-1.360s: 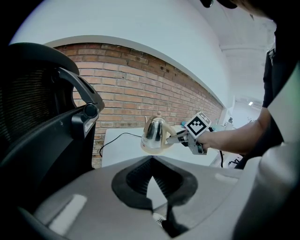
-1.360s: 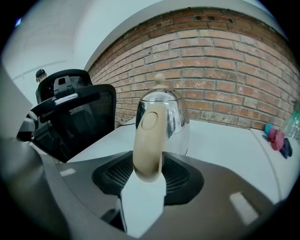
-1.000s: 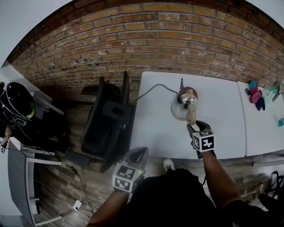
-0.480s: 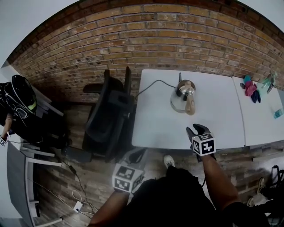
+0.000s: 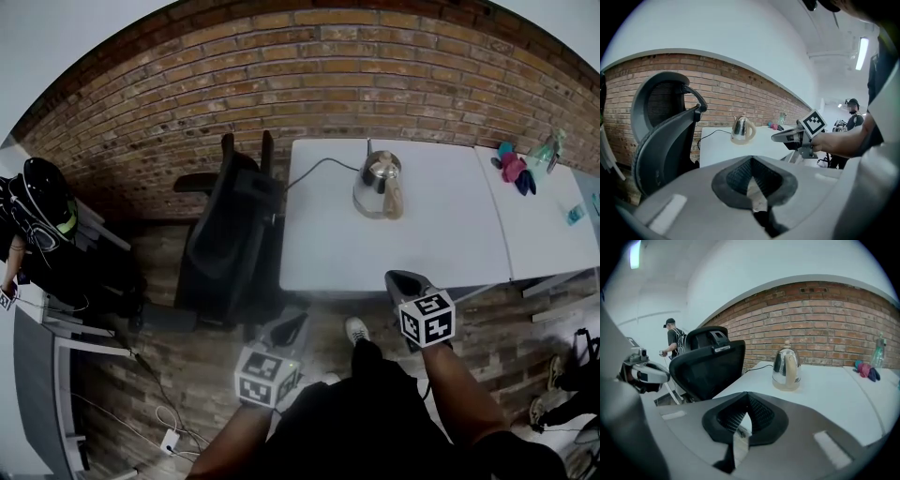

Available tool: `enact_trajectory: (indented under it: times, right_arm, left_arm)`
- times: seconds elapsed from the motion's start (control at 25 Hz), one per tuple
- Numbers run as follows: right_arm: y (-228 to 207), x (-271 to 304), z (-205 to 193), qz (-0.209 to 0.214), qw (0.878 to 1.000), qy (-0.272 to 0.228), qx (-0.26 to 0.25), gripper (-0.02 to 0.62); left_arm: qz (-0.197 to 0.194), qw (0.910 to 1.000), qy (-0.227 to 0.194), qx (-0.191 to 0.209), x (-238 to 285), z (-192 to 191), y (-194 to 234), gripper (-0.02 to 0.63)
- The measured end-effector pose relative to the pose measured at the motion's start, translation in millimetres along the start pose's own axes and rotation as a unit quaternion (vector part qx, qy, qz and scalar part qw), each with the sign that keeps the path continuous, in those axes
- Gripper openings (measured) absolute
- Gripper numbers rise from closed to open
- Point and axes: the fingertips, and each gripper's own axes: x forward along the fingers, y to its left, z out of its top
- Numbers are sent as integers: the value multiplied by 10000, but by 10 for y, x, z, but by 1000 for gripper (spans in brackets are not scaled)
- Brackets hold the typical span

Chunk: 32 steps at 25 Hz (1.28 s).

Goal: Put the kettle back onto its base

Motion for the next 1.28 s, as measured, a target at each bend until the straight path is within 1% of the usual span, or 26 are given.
enact_trajectory:
  times: [0.16, 0.24, 0.36, 0.52, 0.72, 0.84, 1.04, 1.28]
  right_arm:
    - [271, -328, -47, 205, 9984, -260, 460, 25]
    - [396, -506, -74, 206, 9982, -339, 459, 25]
    - [573, -749, -95, 136, 9984, -450, 313, 26]
    - [702, -949, -152, 110, 9978, -520, 396, 26]
    - [662, -1127, -178, -44, 9975, -553, 440, 26]
    - [582, -1243, -201, -181, 9969, -614, 462, 26]
    - [465, -1438, -286, -229, 9969, -626, 419, 26]
    - [275, -1669, -340, -175, 9970, -695, 282, 25]
  left_arm:
    - [-214, 9998, -62, -10, -97, 17, -130, 1]
    - [-345, 9994, -89, -4, -110, 41, -223, 1]
    - [-584, 9982, -114, 102, -90, 82, -386, 0]
    - [-936, 9953, -138, 193, -5, 129, -620, 1]
    - [-1233, 9920, -139, 213, 103, 198, -851, 1]
    - [-1326, 9909, -139, 187, 159, 203, -949, 1]
    - [-1338, 9908, -162, 107, 241, 202, -1126, 0]
    - [-1298, 9912, -214, 155, 351, 264, -1460, 1]
